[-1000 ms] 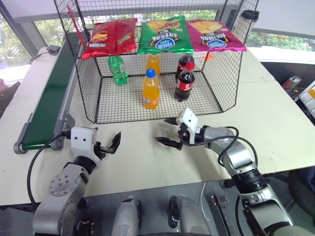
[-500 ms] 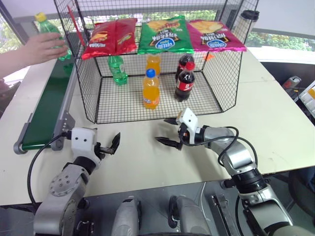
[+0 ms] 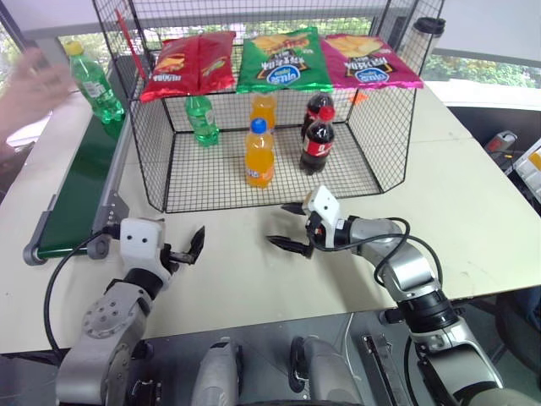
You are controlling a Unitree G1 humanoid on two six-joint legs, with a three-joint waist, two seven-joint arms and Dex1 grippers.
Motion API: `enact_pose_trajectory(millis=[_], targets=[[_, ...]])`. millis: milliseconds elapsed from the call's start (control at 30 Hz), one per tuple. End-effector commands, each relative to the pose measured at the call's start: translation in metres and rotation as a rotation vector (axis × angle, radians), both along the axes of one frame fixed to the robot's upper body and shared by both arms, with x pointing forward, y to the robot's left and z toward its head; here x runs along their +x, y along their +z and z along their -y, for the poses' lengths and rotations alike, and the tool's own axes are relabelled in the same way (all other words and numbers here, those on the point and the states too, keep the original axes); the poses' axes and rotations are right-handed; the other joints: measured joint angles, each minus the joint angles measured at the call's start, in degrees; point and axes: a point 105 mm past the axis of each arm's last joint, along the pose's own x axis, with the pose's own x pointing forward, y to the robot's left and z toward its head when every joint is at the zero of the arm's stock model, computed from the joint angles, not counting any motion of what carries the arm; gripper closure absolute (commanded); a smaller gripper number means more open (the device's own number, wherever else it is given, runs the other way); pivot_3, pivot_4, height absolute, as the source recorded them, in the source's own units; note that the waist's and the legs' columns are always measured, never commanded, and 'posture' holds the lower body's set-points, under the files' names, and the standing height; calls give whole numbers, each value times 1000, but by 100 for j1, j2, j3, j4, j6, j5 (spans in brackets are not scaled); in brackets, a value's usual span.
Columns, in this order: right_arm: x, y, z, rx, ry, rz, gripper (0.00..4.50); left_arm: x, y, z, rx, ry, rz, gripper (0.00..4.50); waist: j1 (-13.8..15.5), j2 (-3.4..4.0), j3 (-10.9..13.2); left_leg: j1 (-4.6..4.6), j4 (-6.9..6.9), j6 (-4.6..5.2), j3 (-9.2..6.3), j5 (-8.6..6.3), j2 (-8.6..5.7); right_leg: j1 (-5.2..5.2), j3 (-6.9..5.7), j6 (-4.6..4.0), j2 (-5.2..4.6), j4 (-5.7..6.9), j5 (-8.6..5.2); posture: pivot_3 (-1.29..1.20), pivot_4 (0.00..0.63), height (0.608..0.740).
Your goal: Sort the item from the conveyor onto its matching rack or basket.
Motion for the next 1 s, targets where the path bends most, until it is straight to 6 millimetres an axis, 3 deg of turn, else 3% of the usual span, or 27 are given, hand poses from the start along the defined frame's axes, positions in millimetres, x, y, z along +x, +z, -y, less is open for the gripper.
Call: enact_pose_trajectory(millis=[33,200,500,733,1000], targets=[[0,13,-4,24,21,53,0,-4,23,-6,17,40,88,38,0,0,0,0,0,0,0,0,0,0,0,0,0,0,0,0,150,740],[-1,17,-5,30,39,57,0,-12,37,-31,21,152,124,38,-1,0,0,0,0,0,-1,0,0,0,0,1,0,0,0,0,150,740],[-4,19,-8,44,74,48,0,-25,38,-102,33,386,121,38,1,0,0,1,0,0,-1,0,0,0,-1,-2,1,0,-1,0,150,740],[-5,19,-9,46,78,48,0,-26,38,-125,18,454,123,38,-2,0,0,0,0,0,0,0,0,1,-1,-2,-1,-1,-1,0,150,740],[-6,20,-9,47,74,49,0,-24,36,-132,-2,483,120,38,-3,0,0,0,0,0,1,0,0,0,0,-1,0,-1,0,0,150,740]])
